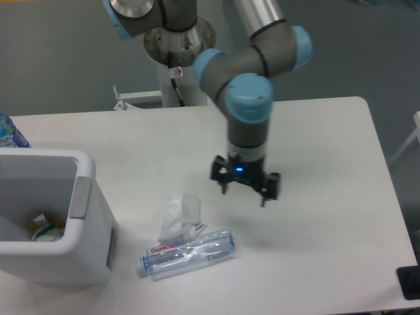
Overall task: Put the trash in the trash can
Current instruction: 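Move the gripper over the crumpled white tissue and lower it, then close the gripper on the white tissue and lift it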
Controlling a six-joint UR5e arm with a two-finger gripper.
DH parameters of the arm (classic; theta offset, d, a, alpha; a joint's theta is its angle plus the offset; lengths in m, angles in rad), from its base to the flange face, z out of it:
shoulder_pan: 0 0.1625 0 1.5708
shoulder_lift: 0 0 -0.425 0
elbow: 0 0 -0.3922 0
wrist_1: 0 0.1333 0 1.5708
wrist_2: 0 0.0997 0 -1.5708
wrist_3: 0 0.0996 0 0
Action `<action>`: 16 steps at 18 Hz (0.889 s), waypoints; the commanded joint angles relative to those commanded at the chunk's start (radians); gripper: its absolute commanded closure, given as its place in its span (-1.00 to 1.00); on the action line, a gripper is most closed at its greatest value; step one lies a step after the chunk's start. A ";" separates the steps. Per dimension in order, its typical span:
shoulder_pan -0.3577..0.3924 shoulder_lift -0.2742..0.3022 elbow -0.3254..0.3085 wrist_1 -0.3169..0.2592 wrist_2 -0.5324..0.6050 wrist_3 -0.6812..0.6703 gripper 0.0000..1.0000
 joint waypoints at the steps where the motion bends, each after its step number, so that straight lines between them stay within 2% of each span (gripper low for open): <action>1: -0.015 -0.012 -0.006 0.003 0.002 0.000 -1.00; 3: -0.037 -0.020 -0.011 0.003 0.002 -0.006 -1.00; 8: -0.075 -0.092 -0.017 0.067 0.017 -0.026 -1.00; 13: -0.100 -0.130 -0.018 0.071 0.035 -0.025 -0.99; 16: -0.100 -0.134 -0.015 0.071 0.034 -0.029 -0.66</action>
